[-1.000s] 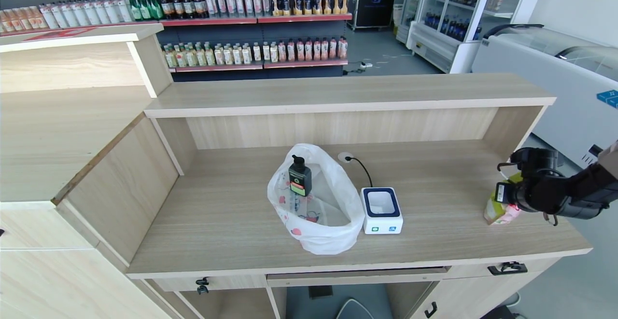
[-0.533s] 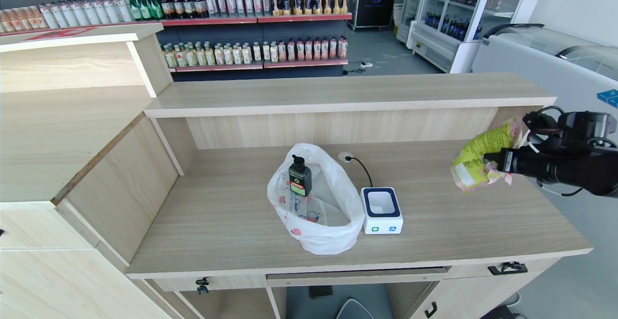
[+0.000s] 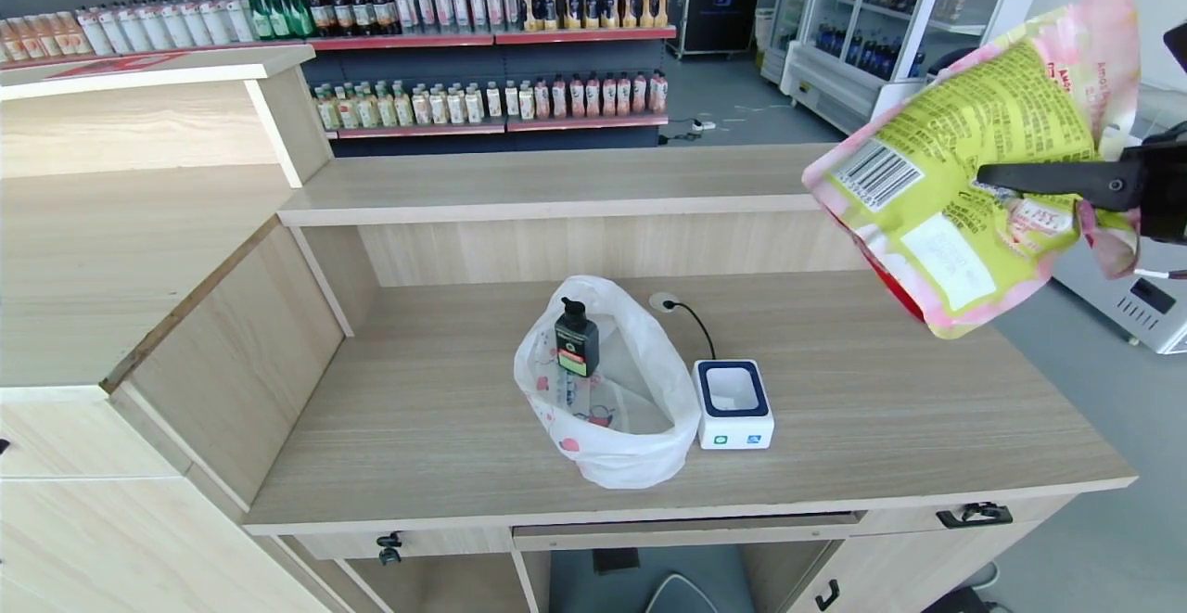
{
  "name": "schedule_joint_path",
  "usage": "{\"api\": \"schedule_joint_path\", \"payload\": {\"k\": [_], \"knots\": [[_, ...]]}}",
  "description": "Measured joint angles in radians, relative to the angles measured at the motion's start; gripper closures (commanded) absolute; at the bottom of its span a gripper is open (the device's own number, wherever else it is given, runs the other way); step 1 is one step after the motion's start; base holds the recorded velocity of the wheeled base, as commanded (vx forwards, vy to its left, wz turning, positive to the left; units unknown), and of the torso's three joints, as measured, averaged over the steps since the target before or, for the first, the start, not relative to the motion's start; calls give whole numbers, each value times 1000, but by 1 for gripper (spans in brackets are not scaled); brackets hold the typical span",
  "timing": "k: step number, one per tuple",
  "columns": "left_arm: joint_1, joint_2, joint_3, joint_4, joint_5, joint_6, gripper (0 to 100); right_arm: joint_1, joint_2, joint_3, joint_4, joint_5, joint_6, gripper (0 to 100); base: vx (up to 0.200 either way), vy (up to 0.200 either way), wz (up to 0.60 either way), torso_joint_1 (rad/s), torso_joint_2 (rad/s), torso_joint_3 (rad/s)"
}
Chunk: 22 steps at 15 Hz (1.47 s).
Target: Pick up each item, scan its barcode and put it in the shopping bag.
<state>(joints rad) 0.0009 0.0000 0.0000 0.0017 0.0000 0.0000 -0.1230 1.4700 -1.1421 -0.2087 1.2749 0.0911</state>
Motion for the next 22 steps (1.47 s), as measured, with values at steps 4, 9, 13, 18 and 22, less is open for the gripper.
{"api": "schedule_joint_path", "payload": {"k": [4,9,13,18,22], "knots": [[0,0,0,0,0,0,0,148,-116,44,1,3,13,100,0,0,0,0,0,0],[0,0,0,0,0,0,0,187,-217,100,-48,3,5,100,0,0,0,0,0,0],[0,0,0,0,0,0,0,251,-289,127,-52,2,31,100,0,0,0,0,0,0],[0,0,0,0,0,0,0,344,-314,121,-52,-5,57,100,0,0,0,0,0,0],[1,0,0,0,0,0,0,352,-317,104,-53,-88,156,100,0,0,0,0,0,0]]}}
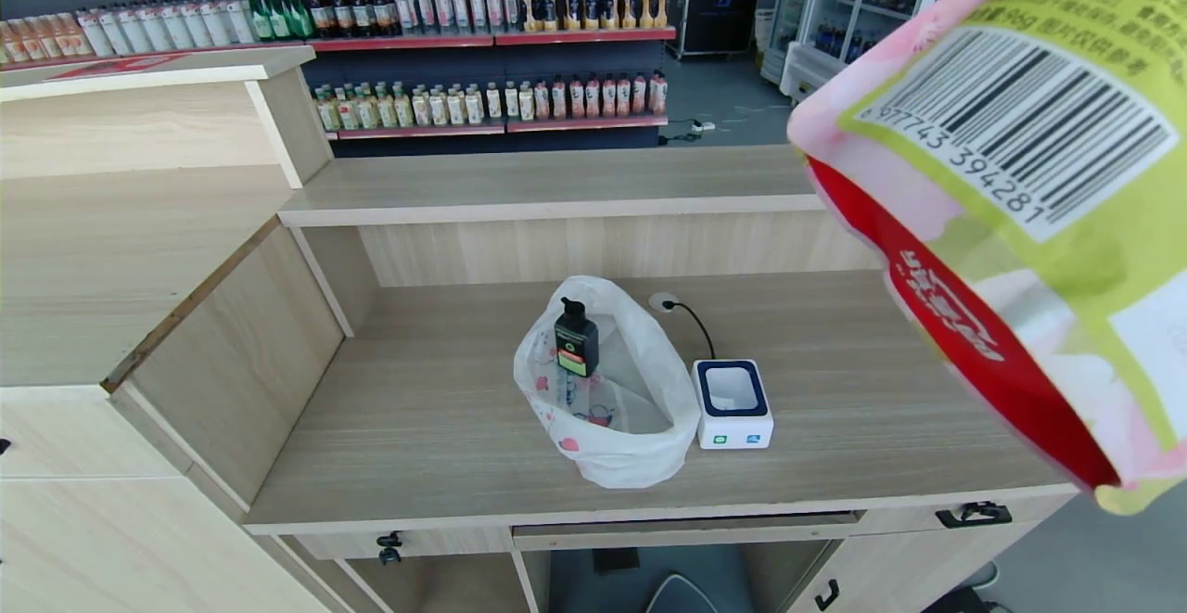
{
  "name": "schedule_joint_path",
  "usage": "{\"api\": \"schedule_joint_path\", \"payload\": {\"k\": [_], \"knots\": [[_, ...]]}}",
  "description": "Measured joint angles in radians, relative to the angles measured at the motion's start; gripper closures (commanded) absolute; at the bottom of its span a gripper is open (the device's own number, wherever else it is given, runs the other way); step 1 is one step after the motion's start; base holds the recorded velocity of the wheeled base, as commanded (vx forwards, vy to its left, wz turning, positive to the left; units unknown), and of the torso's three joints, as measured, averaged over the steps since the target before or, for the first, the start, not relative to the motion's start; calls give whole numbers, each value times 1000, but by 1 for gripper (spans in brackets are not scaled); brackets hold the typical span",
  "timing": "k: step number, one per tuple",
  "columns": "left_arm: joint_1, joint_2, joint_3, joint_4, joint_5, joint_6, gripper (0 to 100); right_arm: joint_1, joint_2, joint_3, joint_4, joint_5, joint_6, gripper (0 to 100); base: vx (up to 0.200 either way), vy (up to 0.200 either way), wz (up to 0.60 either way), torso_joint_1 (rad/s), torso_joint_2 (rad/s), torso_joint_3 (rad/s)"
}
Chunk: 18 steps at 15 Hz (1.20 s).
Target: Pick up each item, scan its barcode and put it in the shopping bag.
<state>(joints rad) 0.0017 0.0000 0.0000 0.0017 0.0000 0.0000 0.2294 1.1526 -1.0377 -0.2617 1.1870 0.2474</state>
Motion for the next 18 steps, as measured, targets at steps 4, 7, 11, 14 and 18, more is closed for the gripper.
{"api": "schedule_joint_path", "payload": {"k": [4,7,11,14,18], "knots": [[-1,0,0,0,0,0,0,10,-29,-10,0,-5,78,100,0,0,0,0,0,0],[-1,0,0,0,0,0,0,20,-44,-20,0,-9,81,100,0,0,0,0,0,0],[0,0,0,0,0,0,0,24,-47,-34,1,-28,80,100,0,0,0,0,0,0],[0,0,0,0,0,0,0,25,-49,-16,-2,-28,-8,100,0,0,0,0,0,0],[-1,0,0,0,0,0,0,0,-3,-11,-2,-37,-325,100,0,0,0,0,0,0]]}}
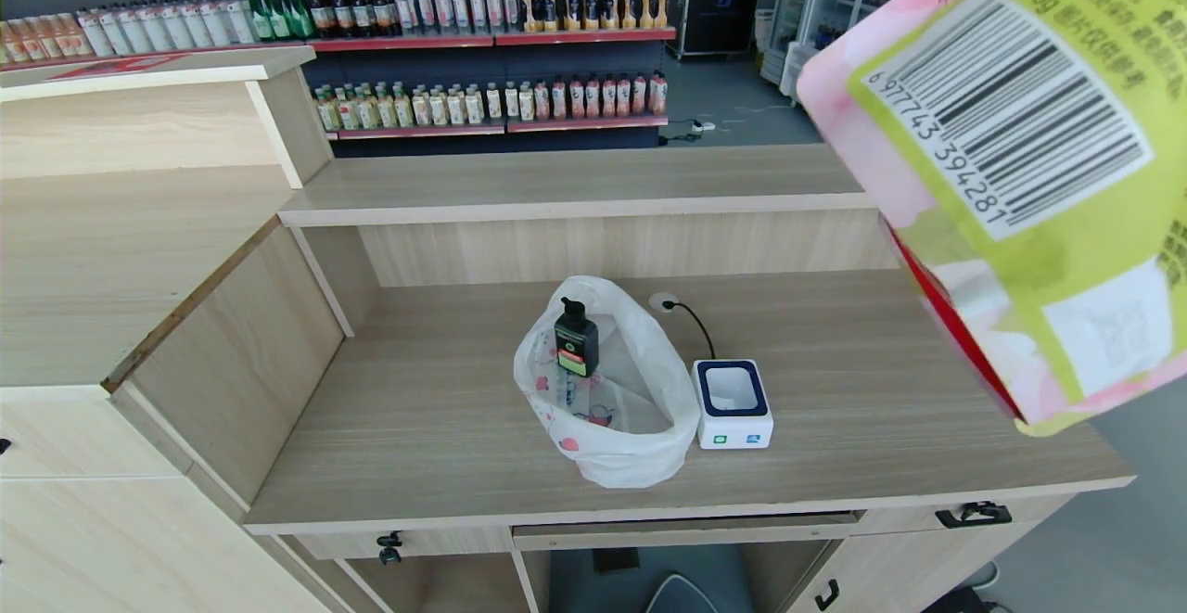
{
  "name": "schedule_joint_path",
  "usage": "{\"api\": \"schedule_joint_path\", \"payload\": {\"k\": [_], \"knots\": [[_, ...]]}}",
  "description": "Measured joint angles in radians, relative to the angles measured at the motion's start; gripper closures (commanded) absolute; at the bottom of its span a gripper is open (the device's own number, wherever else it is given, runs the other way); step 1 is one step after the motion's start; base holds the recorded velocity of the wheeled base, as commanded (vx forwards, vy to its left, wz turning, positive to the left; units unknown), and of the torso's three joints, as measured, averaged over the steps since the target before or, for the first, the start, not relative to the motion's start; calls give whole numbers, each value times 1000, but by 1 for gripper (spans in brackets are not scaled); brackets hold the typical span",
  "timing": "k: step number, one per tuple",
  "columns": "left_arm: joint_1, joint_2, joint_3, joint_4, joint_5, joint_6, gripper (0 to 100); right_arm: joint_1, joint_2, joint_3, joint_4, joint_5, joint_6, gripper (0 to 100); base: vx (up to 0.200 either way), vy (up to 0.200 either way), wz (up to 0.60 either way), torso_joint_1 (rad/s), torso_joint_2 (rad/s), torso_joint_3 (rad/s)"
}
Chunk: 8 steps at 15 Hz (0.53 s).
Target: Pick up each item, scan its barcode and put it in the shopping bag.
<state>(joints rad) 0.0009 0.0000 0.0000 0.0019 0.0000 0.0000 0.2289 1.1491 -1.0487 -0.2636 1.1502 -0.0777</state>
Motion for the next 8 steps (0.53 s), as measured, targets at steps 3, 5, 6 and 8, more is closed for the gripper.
{"api": "schedule_joint_path", "payload": {"k": [3,5,6,8], "knots": [[1,0,0,0,0,0,0,-14,25,-3,7,36,-56,100,0,0,0,0,0,0],[1,0,0,0,0,0,0,3,14,4,34,80,-51,100,0,0,0,0,0,0],[0,0,0,0,0,0,0,21,-2,13,63,89,-50,100,0,0,0,0,0,0],[0,0,0,0,0,0,0,64,-61,63,110,95,-54,100,0,0,0,0,0,0]]}}
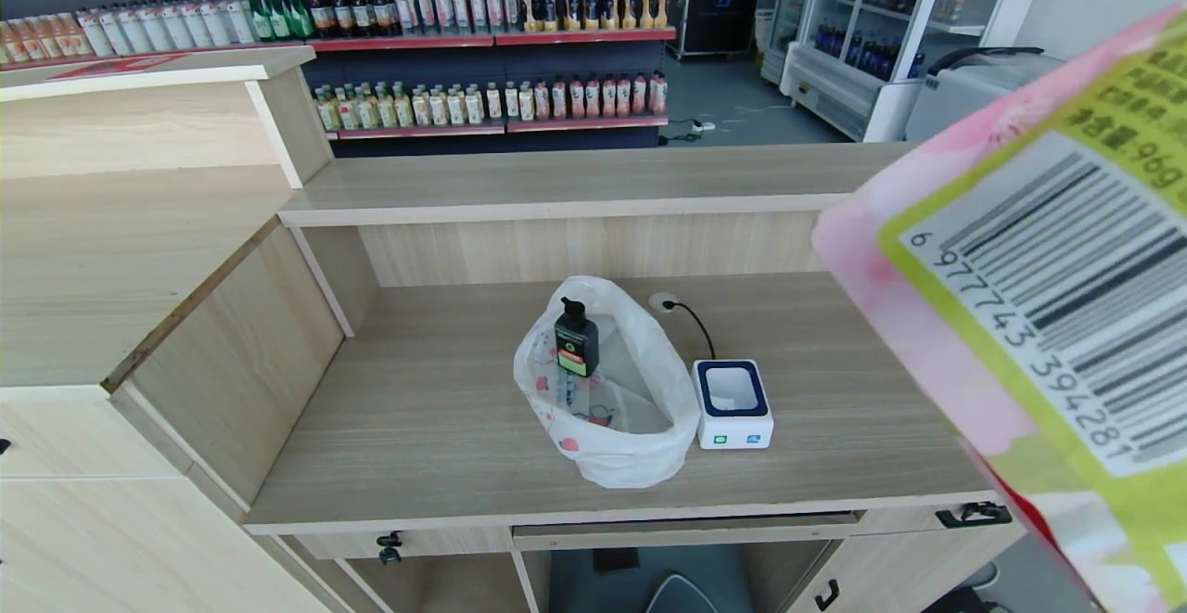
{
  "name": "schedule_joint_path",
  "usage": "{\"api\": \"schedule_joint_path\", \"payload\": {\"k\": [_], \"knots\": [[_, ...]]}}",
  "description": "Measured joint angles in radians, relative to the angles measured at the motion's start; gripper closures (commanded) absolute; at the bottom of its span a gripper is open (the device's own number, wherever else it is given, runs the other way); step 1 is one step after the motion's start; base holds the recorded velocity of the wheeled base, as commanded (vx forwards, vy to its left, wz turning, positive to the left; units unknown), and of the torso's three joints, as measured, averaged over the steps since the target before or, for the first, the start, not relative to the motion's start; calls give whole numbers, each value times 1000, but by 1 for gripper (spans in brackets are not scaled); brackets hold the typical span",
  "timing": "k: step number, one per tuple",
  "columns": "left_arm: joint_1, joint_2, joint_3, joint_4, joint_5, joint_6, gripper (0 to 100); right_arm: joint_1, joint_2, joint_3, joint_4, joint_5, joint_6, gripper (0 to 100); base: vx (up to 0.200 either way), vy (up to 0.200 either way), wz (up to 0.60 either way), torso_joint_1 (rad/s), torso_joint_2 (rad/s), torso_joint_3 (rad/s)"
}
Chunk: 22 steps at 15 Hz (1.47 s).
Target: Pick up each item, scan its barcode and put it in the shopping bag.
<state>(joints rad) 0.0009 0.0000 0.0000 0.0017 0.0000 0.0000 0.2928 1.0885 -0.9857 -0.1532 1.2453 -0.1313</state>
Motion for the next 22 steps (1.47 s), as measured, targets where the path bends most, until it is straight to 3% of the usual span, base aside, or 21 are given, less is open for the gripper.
{"api": "schedule_joint_path", "payload": {"k": [4,8,15,19,22], "knots": [[0,0,0,0,0,0,0,14,-98,84,20,1,-1,100,0,0,0,0,0,0],[0,0,0,0,0,0,0,-48,-142,104,63,-39,-6,100,0,0,0,0,0,0],[0,0,0,0,0,0,0,-53,-38,90,-16,-68,-87,100,0,0,0,0,0,0],[0,0,0,0,0,0,0,-53,24,96,-38,22,-96,100,0,0,0,0,0,0],[0,0,0,0,0,0,0,-59,68,84,-79,161,-96,100,0,0,0,0,0,0]]}}
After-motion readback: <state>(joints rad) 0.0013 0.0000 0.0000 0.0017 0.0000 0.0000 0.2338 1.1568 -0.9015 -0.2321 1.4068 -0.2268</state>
